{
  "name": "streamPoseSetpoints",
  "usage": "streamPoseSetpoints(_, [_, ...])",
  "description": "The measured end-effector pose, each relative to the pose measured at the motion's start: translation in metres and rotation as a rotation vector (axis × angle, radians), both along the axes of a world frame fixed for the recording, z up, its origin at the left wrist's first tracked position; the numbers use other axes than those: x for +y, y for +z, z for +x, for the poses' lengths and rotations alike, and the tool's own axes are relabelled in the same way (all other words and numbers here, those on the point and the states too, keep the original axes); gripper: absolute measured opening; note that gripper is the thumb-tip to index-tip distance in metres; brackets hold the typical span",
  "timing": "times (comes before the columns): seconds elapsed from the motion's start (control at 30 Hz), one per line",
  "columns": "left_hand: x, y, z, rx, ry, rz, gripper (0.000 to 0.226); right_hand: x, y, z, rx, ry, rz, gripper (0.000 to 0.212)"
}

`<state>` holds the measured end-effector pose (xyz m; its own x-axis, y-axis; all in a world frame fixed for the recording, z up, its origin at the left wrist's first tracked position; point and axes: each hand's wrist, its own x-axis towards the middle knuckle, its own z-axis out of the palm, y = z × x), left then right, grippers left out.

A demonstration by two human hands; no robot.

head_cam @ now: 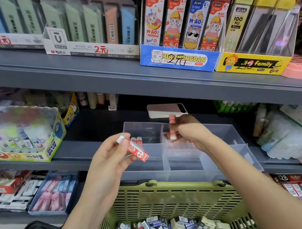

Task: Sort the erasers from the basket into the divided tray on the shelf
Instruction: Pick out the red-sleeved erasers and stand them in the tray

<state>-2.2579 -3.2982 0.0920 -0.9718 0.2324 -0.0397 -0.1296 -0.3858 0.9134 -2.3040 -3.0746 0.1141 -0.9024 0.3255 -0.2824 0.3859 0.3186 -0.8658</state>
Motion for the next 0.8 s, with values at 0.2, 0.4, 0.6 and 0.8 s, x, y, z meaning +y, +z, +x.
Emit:
streamPoseSetpoints(0.2, [0.001,-0.001,-0.003,-0.048,-0.007,0.033,0.028,0.023,0.008,0.017,0.141,0.065,0.151,0.017])
streamPoseSetpoints(0.4, [0.011,0.005,-0.006,0.006,0.027,0.035,0.038,0.026,0.008,0.01,0.057,0.021,0.074,0.01])
streamPoseSetpoints(0.6, [0.017,0.0,-0.007,0.06,0.061,-0.013,0.041,0.009,-0.007,0.002,0.056,-0.087,-0.196,0.018])
streamPoseSetpoints(0.8, [0.021,-0.002,-0.01,0.054,0.072,-0.05,0.041,-0.001,-0.014,-0.006,-0.073,0.014,0.227,0.02])
